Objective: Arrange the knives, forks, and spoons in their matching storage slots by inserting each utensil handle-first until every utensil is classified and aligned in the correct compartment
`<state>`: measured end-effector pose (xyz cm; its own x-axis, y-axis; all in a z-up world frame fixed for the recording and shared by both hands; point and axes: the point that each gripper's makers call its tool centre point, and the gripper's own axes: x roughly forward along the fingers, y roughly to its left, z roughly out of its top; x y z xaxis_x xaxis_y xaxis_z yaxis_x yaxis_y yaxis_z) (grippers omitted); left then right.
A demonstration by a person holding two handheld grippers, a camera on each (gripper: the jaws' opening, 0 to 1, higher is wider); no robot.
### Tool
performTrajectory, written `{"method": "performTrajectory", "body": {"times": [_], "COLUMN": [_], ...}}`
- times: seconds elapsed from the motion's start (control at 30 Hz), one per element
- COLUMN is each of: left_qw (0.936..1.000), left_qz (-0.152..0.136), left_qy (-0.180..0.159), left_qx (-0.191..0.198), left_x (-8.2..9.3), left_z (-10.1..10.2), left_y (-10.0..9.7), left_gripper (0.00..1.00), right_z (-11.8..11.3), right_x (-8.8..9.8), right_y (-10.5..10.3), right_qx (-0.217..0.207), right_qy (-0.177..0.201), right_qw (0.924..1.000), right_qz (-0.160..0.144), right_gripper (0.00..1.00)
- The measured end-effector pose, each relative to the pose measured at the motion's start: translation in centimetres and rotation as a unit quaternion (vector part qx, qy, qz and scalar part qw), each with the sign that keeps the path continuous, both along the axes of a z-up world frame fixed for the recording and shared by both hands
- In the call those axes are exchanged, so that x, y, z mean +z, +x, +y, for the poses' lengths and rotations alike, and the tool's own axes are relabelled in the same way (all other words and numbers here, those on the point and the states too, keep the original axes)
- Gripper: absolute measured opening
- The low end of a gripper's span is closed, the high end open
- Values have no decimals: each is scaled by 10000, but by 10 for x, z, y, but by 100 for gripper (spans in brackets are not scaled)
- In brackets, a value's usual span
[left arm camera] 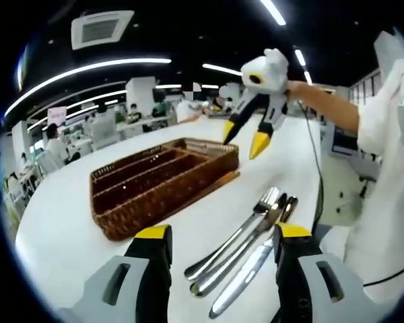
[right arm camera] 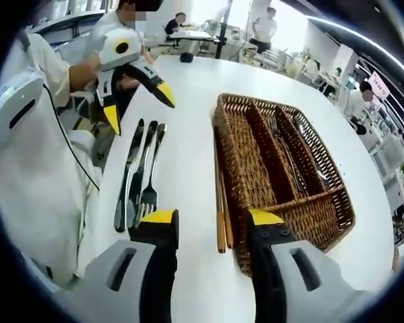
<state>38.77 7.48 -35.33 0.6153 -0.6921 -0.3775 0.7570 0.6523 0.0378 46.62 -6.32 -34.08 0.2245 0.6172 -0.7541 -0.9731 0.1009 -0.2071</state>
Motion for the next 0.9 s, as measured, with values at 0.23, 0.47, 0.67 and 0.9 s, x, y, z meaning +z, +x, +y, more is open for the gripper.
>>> {"method": "performTrajectory", "body": {"times": [0.23,0.47,0.67,0.9], "left_qw": [10000,10000,9999,9997], "left_qz": [27,24,48,70], "left_qy": [34,48,71,80], "left_qx": [-35,-59,-102,-201], "left_x": [-2,-2,-4,-6], "left_z": [-2,-4,-6,-12], "left_y": [-1,-2,-2,-3], "left_gripper": [61,61,61,61], "right_z": [-4,-5,-6,-9], "right_x": [-9,-12,-15,-18], "right_y": [-15,-23,-37,-51], "right_qx": [-12,-6,5,-54], "right_qy": [12,24,52,99], "right_qw": [9999,9999,9998,9997], "right_qz": [110,144,172,218], "right_gripper": [41,41,41,41]}}
